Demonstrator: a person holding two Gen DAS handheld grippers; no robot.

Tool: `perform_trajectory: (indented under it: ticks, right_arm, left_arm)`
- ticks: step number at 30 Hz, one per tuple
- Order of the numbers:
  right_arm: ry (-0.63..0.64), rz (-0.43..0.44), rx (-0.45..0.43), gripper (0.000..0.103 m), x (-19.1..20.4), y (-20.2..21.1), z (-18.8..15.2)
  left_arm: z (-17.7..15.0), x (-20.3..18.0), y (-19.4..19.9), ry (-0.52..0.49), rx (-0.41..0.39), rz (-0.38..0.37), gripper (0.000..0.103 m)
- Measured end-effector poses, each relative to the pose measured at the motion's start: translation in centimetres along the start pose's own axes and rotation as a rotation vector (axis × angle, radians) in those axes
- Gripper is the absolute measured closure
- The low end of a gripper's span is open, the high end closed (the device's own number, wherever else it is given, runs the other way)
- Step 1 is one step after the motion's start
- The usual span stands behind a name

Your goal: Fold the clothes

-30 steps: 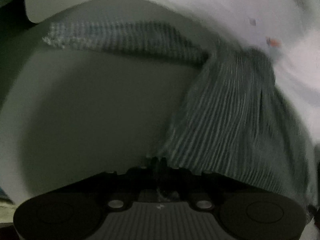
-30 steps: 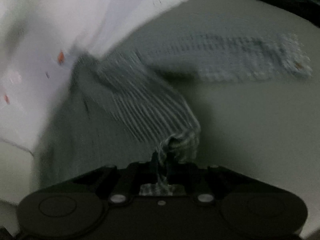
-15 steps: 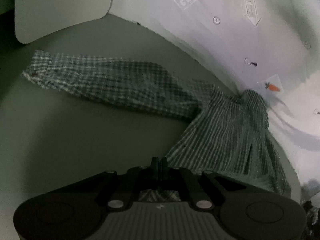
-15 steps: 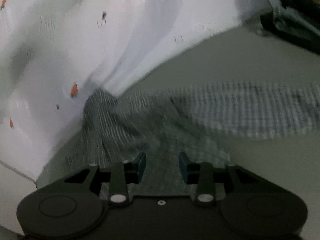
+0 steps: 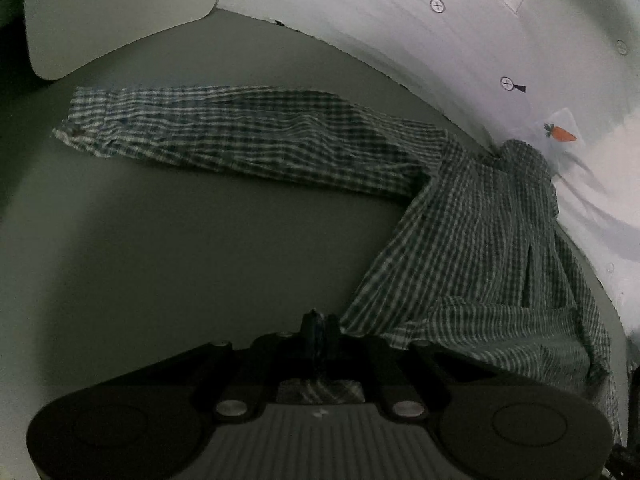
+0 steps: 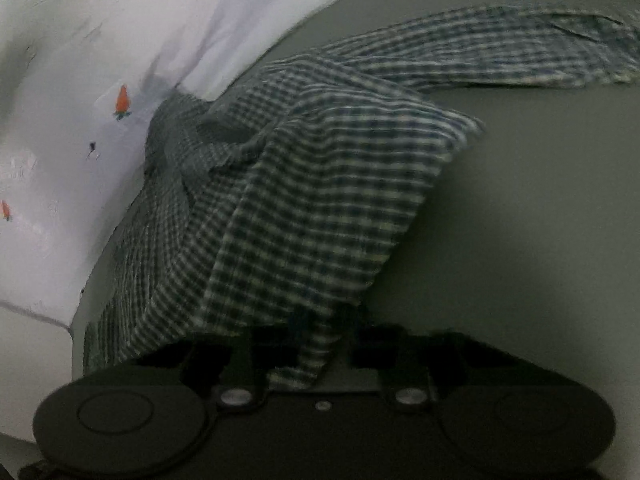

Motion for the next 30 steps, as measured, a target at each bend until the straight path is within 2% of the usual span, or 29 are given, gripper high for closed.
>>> perform_trajectory:
  ticks: [4, 9, 13, 16, 18, 19, 25, 26, 27, 28, 29, 30]
  right_arm:
    - [-0.077, -0.023, -0.065, 0.103, -1.2, 2.3, 0.7]
    - [-0.051, -0.122, -0.107, 0.103, -3.3, 4.8, 0.5]
    - [-0.072, -0.106, -0.123, 0.102, -3.7, 6.9, 0.6]
    - [0.014, -0.102, -0.135, 0.095, -1.3, 7.4, 0.6]
    - [0.095, -0.096, -0.148, 0.074, 0.9, 7.3, 0.3]
    - [0.146, -0.094, -0.156, 0.070, 2.2, 7.1, 0.0]
    - [0.448, -0.150, -0.158, 0.065, 7.6, 4.0, -2.7]
    - [0.474, -0.185, -0.149, 0.067, 7.6, 3.4, -3.0]
    - [0.489, -0.220, -0.140, 0.083, 7.3, 2.8, -3.2]
    - [0.486, -0.245, -0.130, 0.094, 6.8, 2.5, -3.3]
    - [0.469, -0.264, -0.121, 0.102, 6.1, 2.5, -3.3]
    - [0.450, -0.279, -0.117, 0.102, 5.5, 2.7, -3.3]
  left_arm:
    - [0.0, 0.5, 0.4, 0.001, -0.009, 0.014, 0.097]
    - [-1.1, 2.1, 0.3, 0.041, 0.015, 0.043, 0.099]
    - [-1.9, 2.3, 0.8, 0.040, 0.017, 0.015, 0.099]
    - [-2.1, 1.6, 0.9, -0.003, 0.020, 0.006, 0.093]
    - [-2.1, 0.8, 0.9, -0.027, 0.020, 0.001, 0.090]
    - [-2.0, 0.4, 0.8, -0.035, 0.020, -0.003, 0.090]
    - [-1.9, -0.6, 0.7, -0.062, 0.022, -0.004, 0.086]
    - [-1.9, -0.7, 0.6, -0.065, 0.022, -0.003, 0.086]
    - [-1.9, -0.9, 0.6, -0.069, 0.022, -0.002, 0.085]
    - [-1.9, -1.0, 0.6, -0.072, 0.023, -0.001, 0.085]
    - [-1.9, -1.1, 0.6, -0.076, 0.023, 0.000, 0.085]
    - [-1.9, -1.2, 0.6, -0.079, 0.023, 0.001, 0.085]
Point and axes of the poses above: each gripper's, at about its wrist camera, not at the fingertips, and y roughly against the way its jaws point, x to its left, z to its top, the point moved 5 cm from there along -y, roughly the way its jaws point, and after that the axes turned 15 degrees about -y, right-handed, at the moved point
